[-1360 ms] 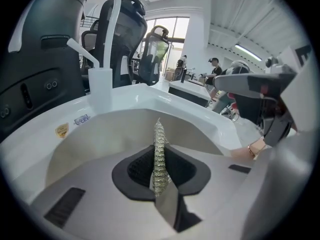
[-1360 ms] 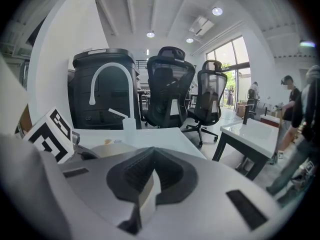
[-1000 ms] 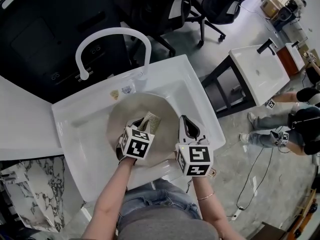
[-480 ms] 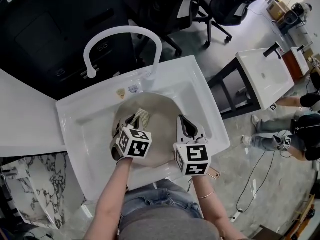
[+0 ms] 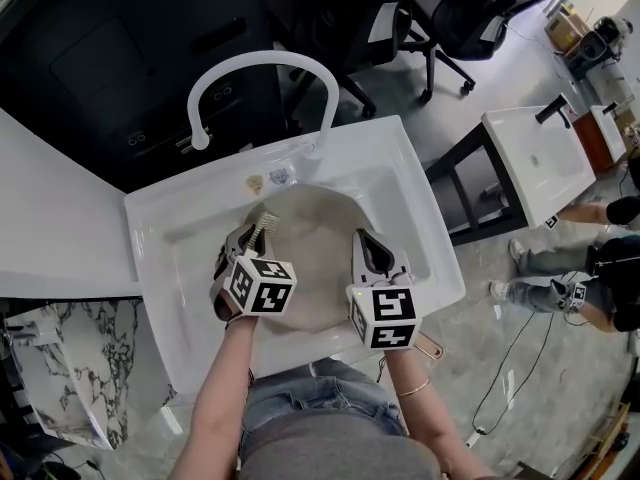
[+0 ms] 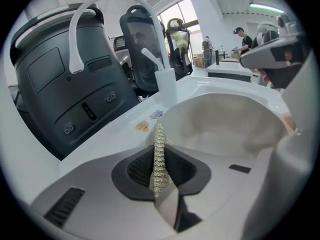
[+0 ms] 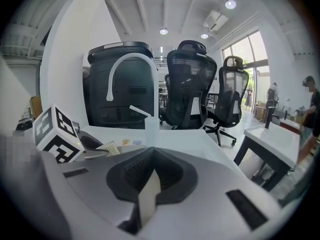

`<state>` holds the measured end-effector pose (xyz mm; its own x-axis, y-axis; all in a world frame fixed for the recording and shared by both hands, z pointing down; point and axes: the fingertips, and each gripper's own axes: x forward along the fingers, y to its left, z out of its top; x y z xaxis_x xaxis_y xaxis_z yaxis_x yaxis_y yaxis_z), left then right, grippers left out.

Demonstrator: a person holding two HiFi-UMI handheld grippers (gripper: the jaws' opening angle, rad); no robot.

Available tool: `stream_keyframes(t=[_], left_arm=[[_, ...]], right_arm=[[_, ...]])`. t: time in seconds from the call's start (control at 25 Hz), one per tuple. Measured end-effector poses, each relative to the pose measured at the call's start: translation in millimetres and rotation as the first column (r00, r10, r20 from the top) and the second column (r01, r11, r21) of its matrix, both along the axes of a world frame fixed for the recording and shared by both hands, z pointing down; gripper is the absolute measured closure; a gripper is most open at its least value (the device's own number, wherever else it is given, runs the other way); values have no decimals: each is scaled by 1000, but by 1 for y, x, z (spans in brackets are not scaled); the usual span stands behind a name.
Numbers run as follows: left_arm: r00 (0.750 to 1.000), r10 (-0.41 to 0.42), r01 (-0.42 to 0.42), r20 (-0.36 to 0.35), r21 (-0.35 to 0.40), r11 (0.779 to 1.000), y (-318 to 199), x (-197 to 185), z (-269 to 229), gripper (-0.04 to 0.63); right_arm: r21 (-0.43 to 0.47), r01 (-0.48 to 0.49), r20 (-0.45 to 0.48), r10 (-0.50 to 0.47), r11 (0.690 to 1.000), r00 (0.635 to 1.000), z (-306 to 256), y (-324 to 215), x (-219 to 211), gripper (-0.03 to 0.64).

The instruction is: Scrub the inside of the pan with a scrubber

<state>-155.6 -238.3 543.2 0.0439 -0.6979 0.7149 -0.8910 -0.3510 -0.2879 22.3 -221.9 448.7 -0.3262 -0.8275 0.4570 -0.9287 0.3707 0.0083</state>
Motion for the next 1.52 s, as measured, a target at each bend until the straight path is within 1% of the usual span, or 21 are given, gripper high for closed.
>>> stream_keyframes(t=[0.2, 0.36, 0.48, 0.56, 0.64, 0.68, 0.72, 0.8, 0.88, 0.96, 1.0, 1.04, 1.08, 1.16, 1.28, 1.52], left_arm=[[999, -48, 47, 6, 61, 997, 2, -16, -18, 528], [997, -76, 77, -13, 122, 989, 3, -26, -39, 528], [995, -61, 76, -81, 192, 978, 0, -19, -61, 528], [989, -23, 57, -143, 237, 970, -4, -6, -74, 528], [978, 29, 27, -208, 265, 964, -7, 13, -86, 528], [966, 59, 12, -251, 271, 963, -8, 24, -91, 528], [949, 90, -4, -301, 273, 962, -8, 37, -95, 528], [901, 156, -44, -405, 274, 961, -7, 65, -99, 528], [848, 219, -90, -482, 276, 957, -3, 92, -100, 528], [802, 260, -130, -538, 268, 955, 3, 114, -97, 528], [783, 272, -146, -559, 261, 954, 7, 123, -93, 528], [769, 282, -162, -574, 252, 954, 10, 131, -89, 528], [759, 289, -177, -583, 242, 954, 14, 137, -85, 529], [757, 297, -206, -583, 219, 954, 19, 146, -73, 528], [771, 287, -220, -568, 186, 958, 19, 152, -55, 528], [783, 220, -150, -582, 166, 975, 4, 143, -40, 529]], right_arm=[[20, 5, 8, -5, 1000, 1000, -8, 4, 1, 607], [38, -5, 12, 5, 999, 1000, -15, 10, 8, 607], [51, -20, 14, 19, 999, 1000, -20, 14, 18, 607], [57, -32, 15, 31, 998, 999, -23, 17, 24, 607], [62, -47, 18, 46, 997, 999, -25, 20, 31, 607], [64, -56, 17, 55, 996, 998, -26, 22, 35, 607], [67, -65, 16, 64, 996, 998, -27, 23, 39, 607], [72, -85, 14, 85, 994, 996, -28, 26, 49, 607], [73, -107, 13, 106, 992, 994, -29, 29, 58, 607], [70, -126, 10, 125, 990, 992, -28, 32, 66, 607], [67, -134, 9, 134, 989, 991, -27, 33, 69, 607], [64, -141, 7, 141, 988, 990, -26, 35, 72, 607], [61, -148, 5, 148, 987, 989, -25, 37, 75, 607], [56, -159, 2, 159, 986, 987, -23, 39, 80, 607], [50, -172, -2, 172, 984, 985, -21, 39, 86, 607], [33, -178, -10, 178, 984, 984, -13, 35, 85, 607]])
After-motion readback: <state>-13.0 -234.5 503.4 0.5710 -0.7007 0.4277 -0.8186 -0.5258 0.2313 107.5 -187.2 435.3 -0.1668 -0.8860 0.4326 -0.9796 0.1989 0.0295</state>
